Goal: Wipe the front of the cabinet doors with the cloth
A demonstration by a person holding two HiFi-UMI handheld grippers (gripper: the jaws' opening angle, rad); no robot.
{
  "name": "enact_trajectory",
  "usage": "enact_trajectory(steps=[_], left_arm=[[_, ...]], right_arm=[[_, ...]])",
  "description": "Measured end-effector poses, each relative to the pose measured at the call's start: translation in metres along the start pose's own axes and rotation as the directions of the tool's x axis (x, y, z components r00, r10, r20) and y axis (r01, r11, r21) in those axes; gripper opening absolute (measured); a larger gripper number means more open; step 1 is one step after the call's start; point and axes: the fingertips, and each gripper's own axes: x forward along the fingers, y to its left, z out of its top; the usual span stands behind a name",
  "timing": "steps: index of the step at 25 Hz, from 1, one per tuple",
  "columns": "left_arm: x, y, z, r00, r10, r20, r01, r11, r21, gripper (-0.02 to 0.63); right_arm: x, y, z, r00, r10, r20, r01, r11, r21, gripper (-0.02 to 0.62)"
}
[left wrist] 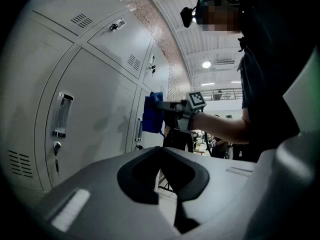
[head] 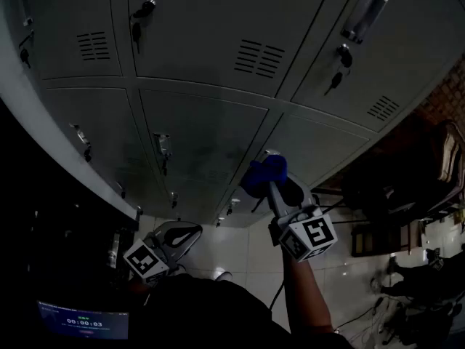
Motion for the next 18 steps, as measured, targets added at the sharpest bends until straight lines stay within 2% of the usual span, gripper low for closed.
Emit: enact_trajectory(steps=[4, 9, 18], left_arm=[[0.001, 0.001, 0.014, 1.0, -0.008, 0.011, 0.008, 1.0, -0.002, 0.0], [-0.001, 0.007, 0.01, 1.0, 0.003, 0.005, -0.003, 1.0, -0.001, 0.0], [0.0, 0.01, 0.012, 1.0, 0.01, 0.007, -0.009, 1.0, -0.014, 0.0]], right_arm=[[0.018, -0.015, 0.03, 0.999, -0.022, 0.041, 0.023, 1.0, -0.02, 0.069], [0.037, -0.034, 0.054, 0.997, -0.053, 0.062, 0.056, 0.998, -0.042, 0.07], [0.054, -0.05, 0.064, 0.997, -0.064, 0.048, 0.067, 0.996, -0.053, 0.071]])
